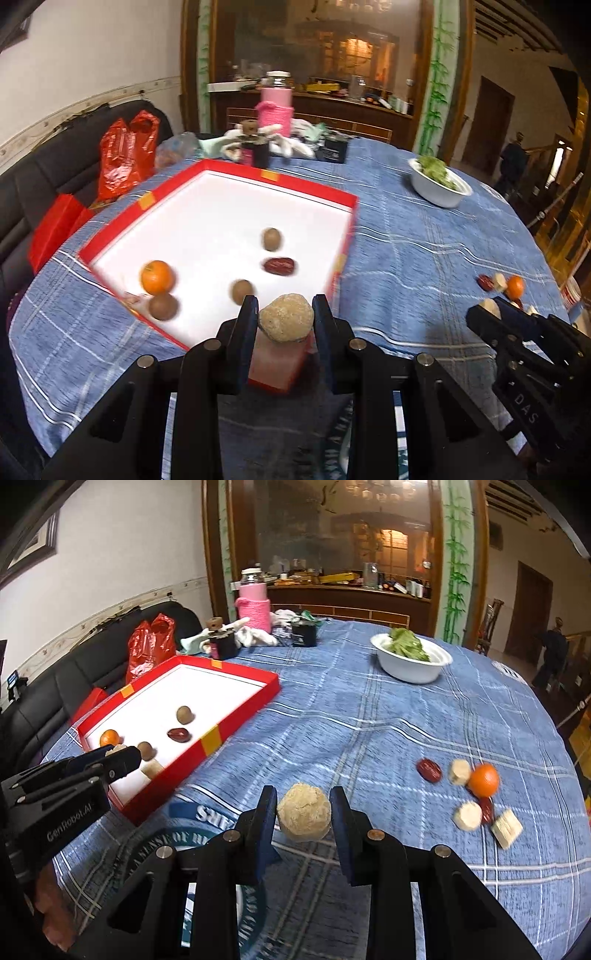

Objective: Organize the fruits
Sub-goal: 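Bring both held beige balls over the red-rimmed tray, then open both grippers to drop the beige balls into the tray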

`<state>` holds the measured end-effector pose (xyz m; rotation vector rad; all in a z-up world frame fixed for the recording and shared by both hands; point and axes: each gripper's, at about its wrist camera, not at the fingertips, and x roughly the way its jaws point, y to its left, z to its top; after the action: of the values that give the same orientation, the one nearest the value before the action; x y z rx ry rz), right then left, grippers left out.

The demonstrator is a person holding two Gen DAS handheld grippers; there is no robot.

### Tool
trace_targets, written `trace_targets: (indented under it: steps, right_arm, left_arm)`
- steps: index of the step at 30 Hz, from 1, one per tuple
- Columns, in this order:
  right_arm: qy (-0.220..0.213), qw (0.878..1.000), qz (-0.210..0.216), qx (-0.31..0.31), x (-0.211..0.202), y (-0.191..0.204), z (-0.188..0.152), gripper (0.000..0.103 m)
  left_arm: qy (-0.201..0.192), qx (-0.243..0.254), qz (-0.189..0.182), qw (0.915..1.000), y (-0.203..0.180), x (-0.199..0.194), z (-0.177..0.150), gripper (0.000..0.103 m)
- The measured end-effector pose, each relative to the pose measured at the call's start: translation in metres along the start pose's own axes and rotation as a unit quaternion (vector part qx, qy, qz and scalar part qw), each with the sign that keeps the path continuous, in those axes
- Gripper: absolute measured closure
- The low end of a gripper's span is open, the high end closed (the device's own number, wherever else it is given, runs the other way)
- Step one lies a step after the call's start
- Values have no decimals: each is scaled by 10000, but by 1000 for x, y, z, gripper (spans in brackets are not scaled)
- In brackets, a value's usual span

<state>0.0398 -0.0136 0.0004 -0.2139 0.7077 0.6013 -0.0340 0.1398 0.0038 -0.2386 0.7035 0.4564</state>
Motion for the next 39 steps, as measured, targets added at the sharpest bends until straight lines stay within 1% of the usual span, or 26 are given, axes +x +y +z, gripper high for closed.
trace_targets:
  steps: [9,11,16,19,23,27,30,39]
  right_arm:
    - [-99,9990,352,-267,14,38,32,73]
    - [-102,9981,523,-298,20,49,43,73]
    - [-20,9952,901,-383,43,79,67,73]
    - [40,9938,991,-498,60,95,78,73]
    - [210,9941,951,-467,89,103,89,73]
    - [389,9943,907,-397,115,103,96,73]
    - [467,9942,878,-400,126,103,98,73]
    - [538,9943,829,-411,139,104,102,73]
  left_arm:
    - [-107,-290,494,9983,51,0,27,75]
    - [-67,-266,564,9980,61,3,35,75]
    - [111,-206,585,9980,76,18,41,75]
    - [263,-95,576,9979,76,32,45,75]
    - [468,-86,605,9970,76,53,52,75]
    - [514,-33,612,9968,71,65,57,75]
    - [567,17,638,9964,67,72,58,75]
    - [699,41,728,9949,65,86,60,75]
